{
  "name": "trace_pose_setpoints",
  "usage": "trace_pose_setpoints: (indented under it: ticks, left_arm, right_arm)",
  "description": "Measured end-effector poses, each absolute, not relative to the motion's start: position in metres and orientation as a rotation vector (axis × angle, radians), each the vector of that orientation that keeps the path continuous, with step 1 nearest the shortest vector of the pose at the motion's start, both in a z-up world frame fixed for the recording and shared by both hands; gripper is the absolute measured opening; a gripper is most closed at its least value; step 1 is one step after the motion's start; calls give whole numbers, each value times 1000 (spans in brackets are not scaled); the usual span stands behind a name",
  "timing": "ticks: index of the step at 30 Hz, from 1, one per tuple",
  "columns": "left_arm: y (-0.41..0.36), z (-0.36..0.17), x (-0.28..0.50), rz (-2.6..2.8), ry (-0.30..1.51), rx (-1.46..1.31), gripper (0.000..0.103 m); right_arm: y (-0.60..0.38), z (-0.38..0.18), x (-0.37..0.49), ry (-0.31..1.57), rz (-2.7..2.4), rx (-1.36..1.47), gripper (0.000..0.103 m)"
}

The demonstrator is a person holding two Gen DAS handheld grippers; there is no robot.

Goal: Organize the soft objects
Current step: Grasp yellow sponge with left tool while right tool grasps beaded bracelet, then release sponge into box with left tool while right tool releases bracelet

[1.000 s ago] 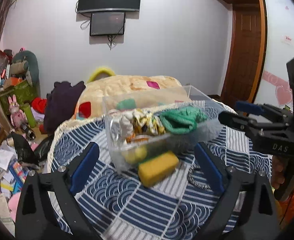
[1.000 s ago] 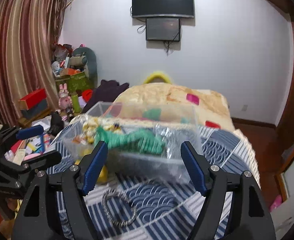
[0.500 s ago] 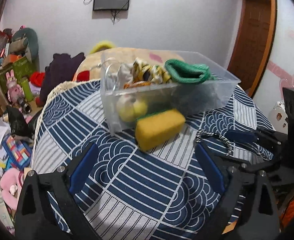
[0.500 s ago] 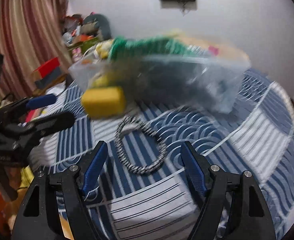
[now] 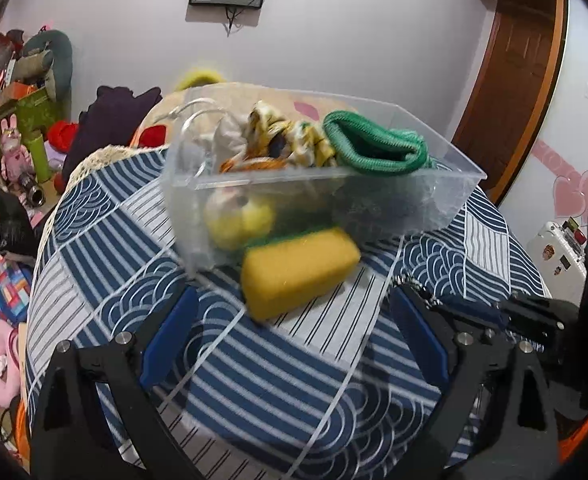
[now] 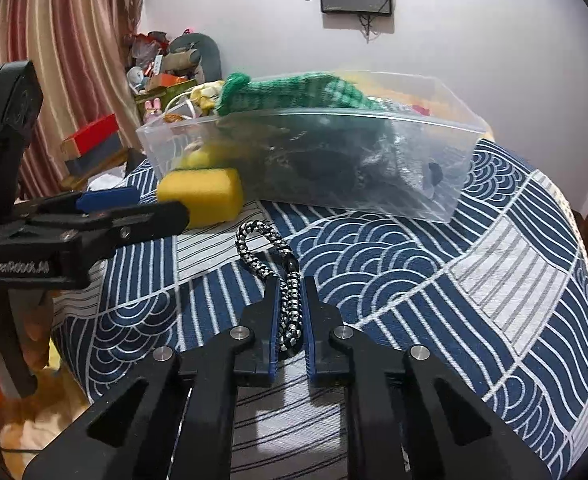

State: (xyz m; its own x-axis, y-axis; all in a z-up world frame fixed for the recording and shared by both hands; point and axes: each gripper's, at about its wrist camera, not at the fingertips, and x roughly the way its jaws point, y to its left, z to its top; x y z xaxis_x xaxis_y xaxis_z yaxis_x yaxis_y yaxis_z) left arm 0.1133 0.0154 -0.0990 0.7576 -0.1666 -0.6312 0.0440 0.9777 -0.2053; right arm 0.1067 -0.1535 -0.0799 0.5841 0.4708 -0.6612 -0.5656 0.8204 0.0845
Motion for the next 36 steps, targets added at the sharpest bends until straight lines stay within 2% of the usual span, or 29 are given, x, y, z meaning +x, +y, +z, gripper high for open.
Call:
trace_pose_setpoints:
  ticks: [4,5,7,12,20,31,36]
  left_arm:
    - [8,-99,124,-103,693,-178,95]
    - [6,-100,127,-94,692,-172,92]
    - [3,-103,133,-90,709,-157,76]
    - [4,-108,133,-91,712,-158,63]
    - [10,-96,110,-122,666,-146,61]
    - [24,-28,88,-117,470,-115,61]
    - [36,-13,104,-84,446,-132,61]
  right_arm:
    - [-164,-80,105,720,579,-111,8]
    - [-166,-79,104,716,573,-105,8]
    - [-172,-76,105,709,565,-87,7]
    - [-181,-69,103,689,547,-65,7]
    - [-189,-53,97,642,531,-59,7]
    - [-194,-2,114,489,469,-39,7]
    - [-188,14,131,447,446,-17,7]
